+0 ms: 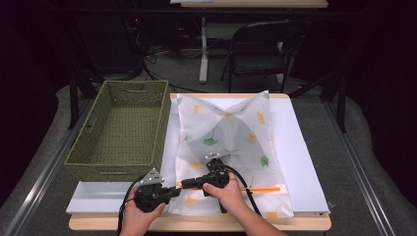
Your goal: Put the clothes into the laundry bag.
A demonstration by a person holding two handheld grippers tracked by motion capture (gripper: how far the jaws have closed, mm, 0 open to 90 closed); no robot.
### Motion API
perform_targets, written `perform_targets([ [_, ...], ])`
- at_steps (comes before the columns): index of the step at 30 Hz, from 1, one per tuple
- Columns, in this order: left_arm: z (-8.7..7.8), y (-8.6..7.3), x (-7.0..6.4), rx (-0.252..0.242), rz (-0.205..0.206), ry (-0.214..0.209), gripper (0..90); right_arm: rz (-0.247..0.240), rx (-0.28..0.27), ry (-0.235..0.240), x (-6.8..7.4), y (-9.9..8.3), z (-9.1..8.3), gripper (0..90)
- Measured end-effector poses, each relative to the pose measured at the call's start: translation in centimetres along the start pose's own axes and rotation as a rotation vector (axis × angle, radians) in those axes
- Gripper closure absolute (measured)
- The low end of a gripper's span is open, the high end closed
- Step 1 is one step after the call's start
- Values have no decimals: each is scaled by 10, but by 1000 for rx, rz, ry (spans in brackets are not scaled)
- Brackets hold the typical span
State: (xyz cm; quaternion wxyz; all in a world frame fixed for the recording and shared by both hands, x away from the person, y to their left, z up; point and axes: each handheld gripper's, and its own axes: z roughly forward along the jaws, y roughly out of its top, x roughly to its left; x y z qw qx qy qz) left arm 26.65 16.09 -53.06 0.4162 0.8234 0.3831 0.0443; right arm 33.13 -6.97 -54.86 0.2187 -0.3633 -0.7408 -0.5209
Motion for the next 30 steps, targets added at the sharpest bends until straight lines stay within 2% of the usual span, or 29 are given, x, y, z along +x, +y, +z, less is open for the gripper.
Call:
perform_targets([
  [6,0,0,0,9,2,-1,874,-6,-4,0,1,0,1,897],
  [14,0,0,0,9,2,0,874,-21,4,-10,2,0,1,898],
  [15,-1,0,0,4,6,19,874,-21,4,-10,2,0,1,898],
  [16,-1,0,0,4,6,19,883,-21,4,-10,2,0,1,898],
  [17,-1,0,0,4,6,19,883,-69,21,-65,6,0,1,898],
  [20,-8,0,2,-8,-5,28,885,-80,39,-111,5,-2,2,900],
  [22,-12,-1,5,-12,-22,36,885,-100,54,-159,3,-3,1,900],
  [25,-17,-4,11,6,-33,67,885,-111,64,-221,1,-6,-6,900],
  [27,-18,-7,16,23,-44,84,883,-116,59,-248,0,-7,-14,900],
  [30,-17,-9,20,40,-54,84,882,-114,56,-264,1,-8,-24,900],
])
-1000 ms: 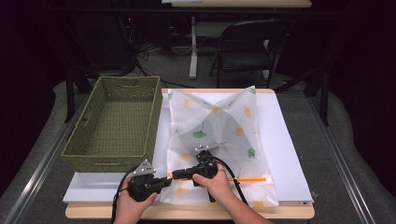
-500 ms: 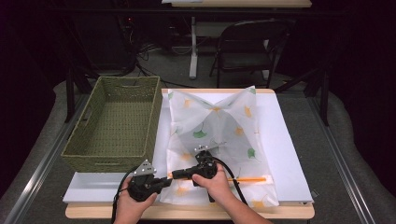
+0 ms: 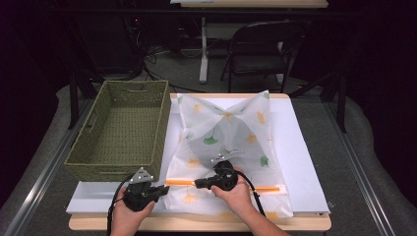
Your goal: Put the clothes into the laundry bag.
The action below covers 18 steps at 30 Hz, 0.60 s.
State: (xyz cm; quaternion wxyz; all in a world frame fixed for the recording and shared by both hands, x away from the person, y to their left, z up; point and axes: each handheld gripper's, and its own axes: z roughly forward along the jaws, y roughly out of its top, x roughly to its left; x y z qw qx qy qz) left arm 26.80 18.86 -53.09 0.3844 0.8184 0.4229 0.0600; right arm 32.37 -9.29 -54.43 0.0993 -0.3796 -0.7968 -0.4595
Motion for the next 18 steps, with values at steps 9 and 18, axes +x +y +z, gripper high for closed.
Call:
perform_targets([
  [9,4,3,0,-31,-40,-65,635,-44,-15,-23,4,-7,-9,900],
  [18,19,9,0,10,-49,-89,508,-72,-18,-21,8,-9,-11,899],
])
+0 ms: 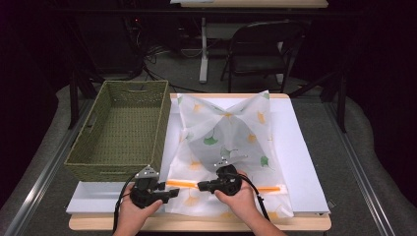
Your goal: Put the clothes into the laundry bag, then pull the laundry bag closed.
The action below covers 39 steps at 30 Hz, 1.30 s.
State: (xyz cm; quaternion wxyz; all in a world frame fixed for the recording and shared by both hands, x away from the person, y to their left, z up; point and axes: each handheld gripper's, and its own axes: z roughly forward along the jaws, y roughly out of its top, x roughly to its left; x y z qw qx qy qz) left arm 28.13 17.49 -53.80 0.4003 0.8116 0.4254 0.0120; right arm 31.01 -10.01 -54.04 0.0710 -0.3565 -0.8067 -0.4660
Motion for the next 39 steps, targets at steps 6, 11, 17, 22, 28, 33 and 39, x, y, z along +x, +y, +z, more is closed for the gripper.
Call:
perform_targets([
  [6,15,9,-2,-9,3,-16,540,8,-2,-5,1,-4,2,899],
  [11,17,8,-4,-15,8,-17,628,6,-7,-10,2,-5,4,899],
  [17,19,6,-6,-21,14,-28,746,1,-7,-11,3,-6,5,899],
  [22,18,6,-7,-19,26,-30,803,0,-13,-11,3,-6,5,899],
  [28,17,6,-8,-22,29,-30,842,-3,-19,-12,4,-6,4,899],
  [33,15,6,-9,-22,30,-25,861,-6,-15,-19,4,-6,3,899],
  [39,14,6,-11,-24,31,-16,866,-4,-16,-24,3,-6,2,899],
])
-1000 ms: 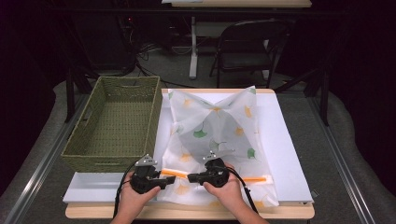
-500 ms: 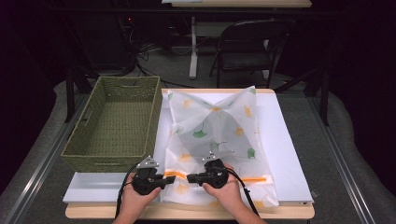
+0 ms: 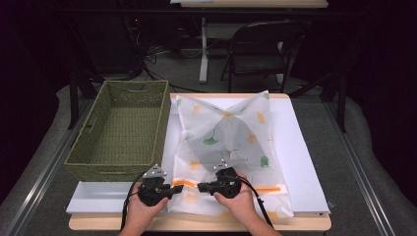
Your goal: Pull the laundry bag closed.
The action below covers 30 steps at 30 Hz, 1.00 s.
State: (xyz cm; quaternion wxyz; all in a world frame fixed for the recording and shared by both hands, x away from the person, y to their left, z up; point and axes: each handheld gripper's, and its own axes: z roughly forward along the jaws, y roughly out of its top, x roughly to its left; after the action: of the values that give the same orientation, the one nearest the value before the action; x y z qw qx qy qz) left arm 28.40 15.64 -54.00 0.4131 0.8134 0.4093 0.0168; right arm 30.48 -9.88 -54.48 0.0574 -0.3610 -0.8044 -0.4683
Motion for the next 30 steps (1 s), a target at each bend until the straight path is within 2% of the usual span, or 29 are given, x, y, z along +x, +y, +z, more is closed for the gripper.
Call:
perform_targets([
  [25,-3,0,-1,-1,7,12,870,11,-8,0,-2,0,-5,900],
  [27,-5,1,-1,1,11,20,870,20,-11,-17,-4,1,-15,900],
  [30,-9,0,1,-4,3,22,871,34,-17,-17,-8,2,-23,900],
])
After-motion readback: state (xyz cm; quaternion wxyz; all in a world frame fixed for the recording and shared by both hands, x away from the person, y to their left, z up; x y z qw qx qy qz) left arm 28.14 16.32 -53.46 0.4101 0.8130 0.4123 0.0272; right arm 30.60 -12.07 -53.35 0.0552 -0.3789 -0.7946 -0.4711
